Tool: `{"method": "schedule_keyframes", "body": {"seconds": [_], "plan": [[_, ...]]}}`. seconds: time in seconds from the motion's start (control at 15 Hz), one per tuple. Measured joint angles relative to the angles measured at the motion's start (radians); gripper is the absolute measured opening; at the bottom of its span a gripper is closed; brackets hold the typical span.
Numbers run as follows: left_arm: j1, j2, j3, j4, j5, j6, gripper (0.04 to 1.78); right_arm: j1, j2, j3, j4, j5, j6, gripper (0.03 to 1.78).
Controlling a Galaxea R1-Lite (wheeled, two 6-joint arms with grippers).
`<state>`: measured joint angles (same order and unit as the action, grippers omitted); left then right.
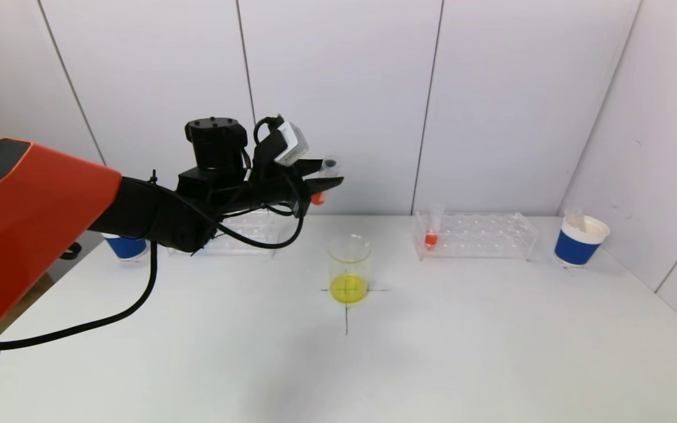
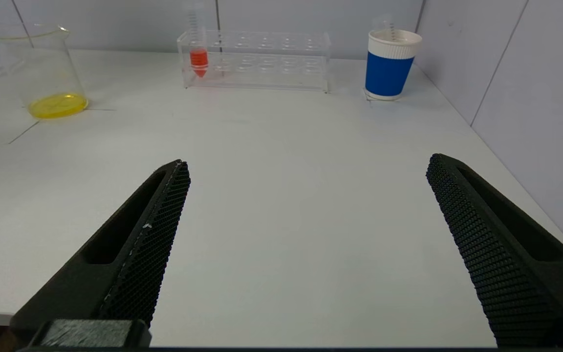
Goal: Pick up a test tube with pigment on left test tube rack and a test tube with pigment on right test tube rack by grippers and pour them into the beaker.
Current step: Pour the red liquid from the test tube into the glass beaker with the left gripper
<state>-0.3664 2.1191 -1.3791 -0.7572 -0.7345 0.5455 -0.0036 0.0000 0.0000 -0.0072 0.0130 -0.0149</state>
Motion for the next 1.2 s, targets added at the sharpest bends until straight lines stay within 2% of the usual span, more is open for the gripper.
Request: {"method": "schedule_keyframes", "body": {"seconds": [0.53, 1.0, 1.2], "plan": [[0.002, 0.031, 0.020, 0.000, -0.131, 0.236, 0.45, 0.000, 0.000, 0.000, 0.000, 0.000, 0.000, 1.76], [0.010, 0.048, 0.012, -0.002, -0.167, 0.367, 0.45, 0.000, 0.000, 0.000, 0.000, 0.000, 0.000, 1.76], [0.017, 0.049, 0.011, 0.001, -0.178, 0.477, 0.45, 0.000, 0.000, 0.000, 0.000, 0.000, 0.000, 1.76]]}}
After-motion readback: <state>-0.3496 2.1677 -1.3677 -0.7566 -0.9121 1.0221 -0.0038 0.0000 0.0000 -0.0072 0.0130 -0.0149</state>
